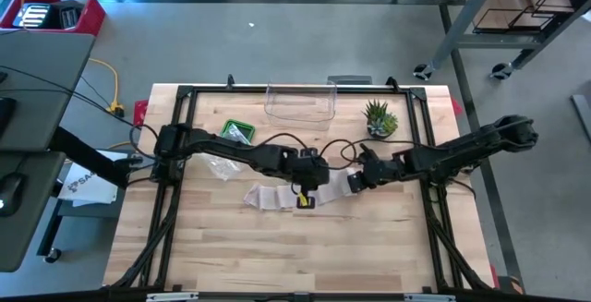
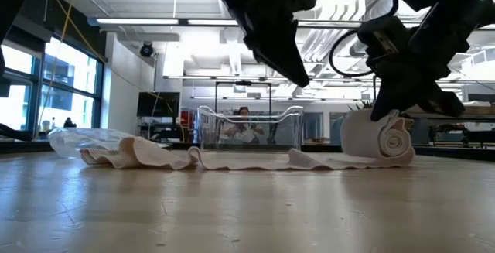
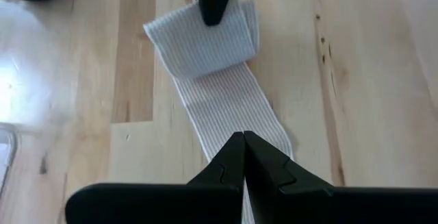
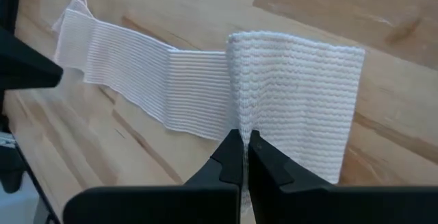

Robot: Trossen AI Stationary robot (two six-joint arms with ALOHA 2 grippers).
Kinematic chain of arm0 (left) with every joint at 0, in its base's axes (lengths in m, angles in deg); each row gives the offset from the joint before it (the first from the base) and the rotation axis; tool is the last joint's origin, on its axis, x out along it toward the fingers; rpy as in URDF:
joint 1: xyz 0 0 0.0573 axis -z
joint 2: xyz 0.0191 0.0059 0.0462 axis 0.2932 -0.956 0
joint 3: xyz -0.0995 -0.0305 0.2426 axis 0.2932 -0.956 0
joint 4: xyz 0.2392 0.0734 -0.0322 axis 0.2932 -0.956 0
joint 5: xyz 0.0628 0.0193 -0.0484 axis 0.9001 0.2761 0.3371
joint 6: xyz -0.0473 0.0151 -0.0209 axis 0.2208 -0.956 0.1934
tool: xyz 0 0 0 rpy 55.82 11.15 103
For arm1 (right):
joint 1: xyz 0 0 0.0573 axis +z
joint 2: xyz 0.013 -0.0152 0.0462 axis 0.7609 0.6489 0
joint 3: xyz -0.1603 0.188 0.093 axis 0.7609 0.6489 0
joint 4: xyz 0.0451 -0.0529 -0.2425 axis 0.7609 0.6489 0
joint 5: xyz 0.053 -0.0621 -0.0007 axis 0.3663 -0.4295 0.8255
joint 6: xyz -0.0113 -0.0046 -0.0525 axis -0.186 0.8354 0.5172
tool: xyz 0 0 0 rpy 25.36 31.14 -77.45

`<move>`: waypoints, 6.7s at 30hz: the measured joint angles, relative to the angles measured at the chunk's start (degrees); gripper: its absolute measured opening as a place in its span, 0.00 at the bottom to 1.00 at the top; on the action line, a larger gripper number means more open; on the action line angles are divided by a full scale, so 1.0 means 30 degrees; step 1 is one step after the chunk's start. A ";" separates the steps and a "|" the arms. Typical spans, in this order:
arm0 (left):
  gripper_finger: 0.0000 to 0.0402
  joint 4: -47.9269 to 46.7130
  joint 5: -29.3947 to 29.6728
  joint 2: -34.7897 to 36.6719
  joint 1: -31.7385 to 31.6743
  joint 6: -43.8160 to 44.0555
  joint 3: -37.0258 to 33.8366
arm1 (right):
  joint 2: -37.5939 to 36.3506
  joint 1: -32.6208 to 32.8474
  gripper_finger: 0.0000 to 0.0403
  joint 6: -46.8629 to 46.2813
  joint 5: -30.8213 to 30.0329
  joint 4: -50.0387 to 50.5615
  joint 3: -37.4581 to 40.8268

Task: Roll bandage
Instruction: Roll the bandage

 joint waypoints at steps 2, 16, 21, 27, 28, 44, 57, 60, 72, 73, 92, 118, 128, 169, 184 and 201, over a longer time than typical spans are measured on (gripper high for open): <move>0.00 -0.0047 0.0000 0.0000 0.0046 0.0546 0.0000 | 0.0000 -0.0133 0.00 0.0392 -0.0049 0.0010 -0.0229; 0.00 0.0412 0.0702 0.1452 0.0619 0.0995 -0.0388 | 0.0819 -0.1874 0.00 0.3922 0.2178 0.1090 -0.1413; 0.00 0.3411 0.0950 0.4141 0.0675 0.4546 -0.5476 | 0.2493 -0.1854 0.00 0.5692 0.2444 0.0784 -0.2902; 0.00 0.5783 0.3279 0.8725 0.0757 0.7519 -1.0294 | 0.4627 -0.2131 0.00 0.7128 0.3024 0.1968 -0.4660; 0.00 0.5613 0.3790 0.9158 0.0779 0.7683 -1.0805 | 0.4983 -0.2122 0.00 0.7318 0.3143 0.2233 -0.4961; 0.00 0.5954 0.4795 1.0309 0.0773 0.8259 -1.2233 | 0.8268 -0.2109 0.09 1.1290 0.2910 0.4528 -0.9877; 0.00 0.7644 0.4794 0.9697 0.0707 0.8231 -1.2233 | 0.7894 -0.2428 0.49 1.3720 0.2084 1.0099 -1.2323; 0.00 0.8538 0.4382 0.8866 0.0699 0.8284 -1.2233 | 0.7665 -0.3142 0.50 1.3398 0.2176 1.1811 -1.2250; 0.00 1.0839 0.2986 0.5430 0.0707 0.9809 -1.0874 | 0.4836 -0.6121 0.50 1.3862 0.5668 0.8679 -0.6878; 0.00 1.0680 0.2791 0.5206 0.0699 0.9740 -1.0562 | 0.4530 -0.6168 0.50 1.3819 0.6256 0.7853 -0.6499; 0.00 0.9658 0.0410 0.1996 0.0707 0.9852 -0.9194 | 0.7817 -0.5400 0.50 1.0362 0.9290 0.0215 -0.5479; 0.00 1.1256 -0.1564 -0.0097 -0.0036 1.0930 -0.9165 | 0.7702 -0.5042 0.06 0.9246 0.7717 -0.0589 -0.5482; 0.00 0.8203 -0.1958 0.0521 -0.0014 0.9383 -0.9153 | 0.3231 -0.6245 0.02 0.8502 0.5935 0.6189 -0.5479; 0.00 0.1456 0.0332 1.0096 0.0337 0.7729 -1.4307 | 0.0554 -0.2102 0.01 -0.0011 0.4321 0.8366 -0.2842; 0.00 0.0413 -0.2667 1.2470 0.0590 0.8747 -1.8826 | 0.0554 -0.2102 0.01 0.0054 0.4455 0.8138 -0.2842; 0.00 -0.2690 -0.3425 1.1513 0.0853 1.0788 -1.8707 | 0.0554 -0.1452 0.01 -0.2713 0.4801 1.1867 -0.2856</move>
